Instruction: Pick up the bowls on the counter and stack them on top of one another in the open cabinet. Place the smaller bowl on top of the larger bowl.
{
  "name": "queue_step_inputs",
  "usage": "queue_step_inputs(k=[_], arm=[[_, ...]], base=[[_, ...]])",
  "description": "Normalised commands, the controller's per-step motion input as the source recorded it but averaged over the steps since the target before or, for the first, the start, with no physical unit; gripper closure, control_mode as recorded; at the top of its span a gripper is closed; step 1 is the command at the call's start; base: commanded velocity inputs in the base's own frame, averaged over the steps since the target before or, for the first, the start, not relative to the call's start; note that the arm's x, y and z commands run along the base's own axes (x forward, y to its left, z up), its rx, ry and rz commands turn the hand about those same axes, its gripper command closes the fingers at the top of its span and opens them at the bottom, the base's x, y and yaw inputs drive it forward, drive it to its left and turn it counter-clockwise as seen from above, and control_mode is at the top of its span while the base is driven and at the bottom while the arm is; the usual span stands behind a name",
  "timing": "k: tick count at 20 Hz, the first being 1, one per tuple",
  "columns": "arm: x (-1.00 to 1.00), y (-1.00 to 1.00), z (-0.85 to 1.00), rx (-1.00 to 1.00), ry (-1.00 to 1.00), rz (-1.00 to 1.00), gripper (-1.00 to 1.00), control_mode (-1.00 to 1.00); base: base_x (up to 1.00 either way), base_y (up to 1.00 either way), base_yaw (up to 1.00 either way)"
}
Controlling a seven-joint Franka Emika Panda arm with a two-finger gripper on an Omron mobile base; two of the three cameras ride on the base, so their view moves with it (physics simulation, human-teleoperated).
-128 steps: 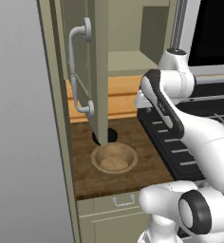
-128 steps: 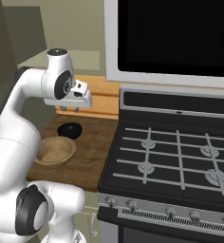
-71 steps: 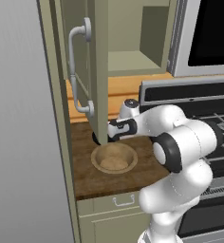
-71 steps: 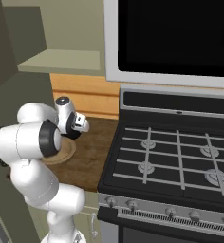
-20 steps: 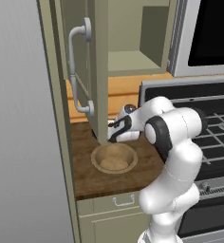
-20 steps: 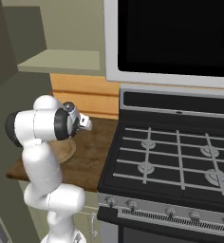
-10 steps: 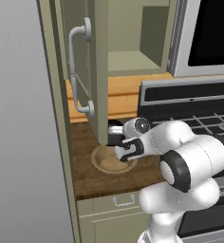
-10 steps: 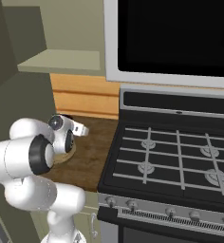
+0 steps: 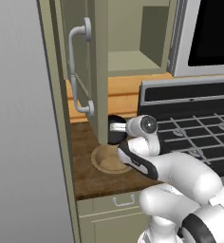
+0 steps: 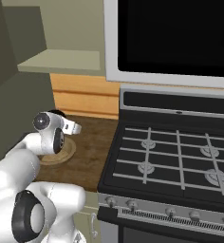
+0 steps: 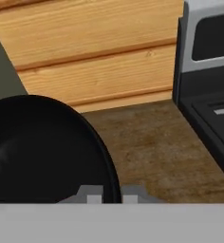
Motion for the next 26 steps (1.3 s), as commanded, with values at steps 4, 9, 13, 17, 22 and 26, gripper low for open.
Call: queue_step_inputs(k=[4, 9, 13, 17, 22, 26], arm=[[0.00, 0.00, -0.36, 0.00, 0.10, 0.00, 1.00, -1.00], [0.00, 0.02, -0.37, 0.00, 0.16, 0.00, 1.00, -1.00], [0.00, 0.01, -0.36, 0.00, 0.17, 0.00, 1.00, -1.00], [0.00, 0.00, -0.44, 0.00, 0.16, 0.00, 1.00, -1.00], [0.00, 0.05, -0.42, 0.00, 0.13, 0.00, 1.00, -1.00], [-0.02, 0.23, -0.38, -0.02, 0.10, 0.00, 1.00, -1.00]], base=[[0.00, 0.00, 0.00], [0.00, 0.00, 0.00], [0.00, 0.00, 0.00], [0.00, 0.00, 0.00], [0.00, 0.00, 0.00], [0.00, 0.00, 0.00]])
